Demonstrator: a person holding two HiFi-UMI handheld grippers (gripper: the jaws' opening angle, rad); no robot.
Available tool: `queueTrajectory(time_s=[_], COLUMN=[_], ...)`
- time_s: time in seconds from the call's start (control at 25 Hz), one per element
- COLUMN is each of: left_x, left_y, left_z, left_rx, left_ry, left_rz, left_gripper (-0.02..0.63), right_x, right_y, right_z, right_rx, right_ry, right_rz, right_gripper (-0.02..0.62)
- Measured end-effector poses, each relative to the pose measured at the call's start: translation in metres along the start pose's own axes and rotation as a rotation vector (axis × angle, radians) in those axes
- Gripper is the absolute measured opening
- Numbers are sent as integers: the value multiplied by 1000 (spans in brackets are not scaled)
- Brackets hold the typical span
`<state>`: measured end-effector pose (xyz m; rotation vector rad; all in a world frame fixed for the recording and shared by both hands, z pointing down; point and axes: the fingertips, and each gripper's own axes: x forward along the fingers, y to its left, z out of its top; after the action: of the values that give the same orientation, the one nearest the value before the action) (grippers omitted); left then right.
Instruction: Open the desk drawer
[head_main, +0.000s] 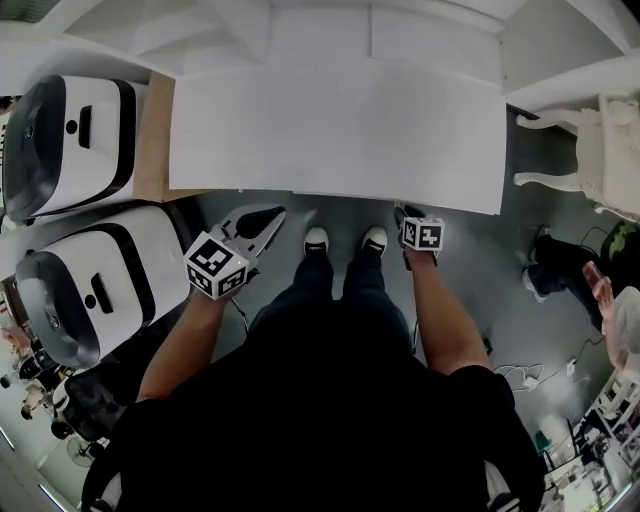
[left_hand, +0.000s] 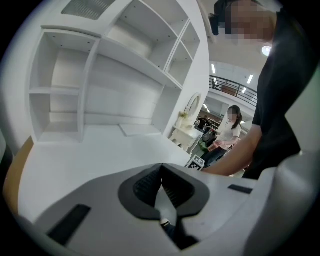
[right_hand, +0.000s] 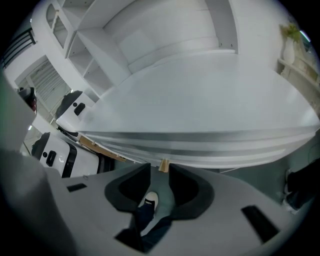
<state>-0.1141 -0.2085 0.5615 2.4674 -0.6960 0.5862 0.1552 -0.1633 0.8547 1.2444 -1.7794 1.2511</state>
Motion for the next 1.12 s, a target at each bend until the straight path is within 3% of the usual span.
queueTrajectory(time_s=[0.48, 0.68, 1.12], left_x=[-5, -4, 3], left_y=[16, 16, 15], left_z=[-21, -25, -28], left_rx=[-43, -50, -54], left_ry=[37, 45, 49], left_rz=[20, 17, -3], left_gripper=[9, 9, 9], right_x=[39, 42, 45], right_y=[-3, -7, -6], right_z=[-7, -5, -5], right_rx=[54, 67, 83], right_ry=[48, 45, 66], right_rz=[-5, -17, -24], right_gripper=[115, 84, 86])
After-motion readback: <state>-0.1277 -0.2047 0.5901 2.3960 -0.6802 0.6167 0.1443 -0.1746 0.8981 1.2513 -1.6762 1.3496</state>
